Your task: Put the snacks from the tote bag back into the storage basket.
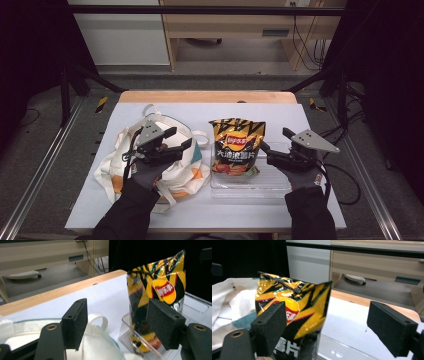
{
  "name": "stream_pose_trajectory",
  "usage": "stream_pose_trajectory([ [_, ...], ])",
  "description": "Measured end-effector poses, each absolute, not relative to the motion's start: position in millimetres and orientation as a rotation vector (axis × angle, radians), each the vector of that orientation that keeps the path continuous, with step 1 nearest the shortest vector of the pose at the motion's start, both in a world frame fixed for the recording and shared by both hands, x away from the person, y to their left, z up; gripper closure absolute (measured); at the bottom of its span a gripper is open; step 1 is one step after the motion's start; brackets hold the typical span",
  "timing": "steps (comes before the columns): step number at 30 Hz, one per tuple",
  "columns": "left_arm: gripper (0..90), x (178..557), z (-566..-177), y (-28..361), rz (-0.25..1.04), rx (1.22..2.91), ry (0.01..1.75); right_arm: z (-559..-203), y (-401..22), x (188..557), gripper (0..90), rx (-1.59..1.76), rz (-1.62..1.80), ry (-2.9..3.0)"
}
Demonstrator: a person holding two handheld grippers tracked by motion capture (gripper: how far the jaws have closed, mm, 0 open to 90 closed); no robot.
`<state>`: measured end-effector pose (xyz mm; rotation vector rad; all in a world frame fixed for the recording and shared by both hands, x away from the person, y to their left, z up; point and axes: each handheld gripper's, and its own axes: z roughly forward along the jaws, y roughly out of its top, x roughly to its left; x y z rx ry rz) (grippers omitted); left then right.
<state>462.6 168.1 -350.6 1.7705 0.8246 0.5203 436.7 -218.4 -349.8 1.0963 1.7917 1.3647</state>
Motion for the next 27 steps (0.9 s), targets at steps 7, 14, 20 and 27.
stream_pose_trajectory([
  [7, 31.3, 453, -359, 190, 0.553, 1.791, 0.830, -359, -230, 432, 14.2, 1.113, 1.343, 1.803],
  [14, 28.9, 443, -372, 212, 0.583, 1.796, 0.869, -370, -242, 425, 10.1, 1.140, 1.316, 1.822],
  [20, 28.7, 435, -379, 230, 0.585, 1.784, 0.894, -374, -247, 422, 7.5, 1.158, 1.295, 1.830],
  [27, 28.9, 431, -388, 253, 0.599, 1.767, 0.960, -382, -251, 422, 5.9, 1.189, 1.260, 1.846],
])
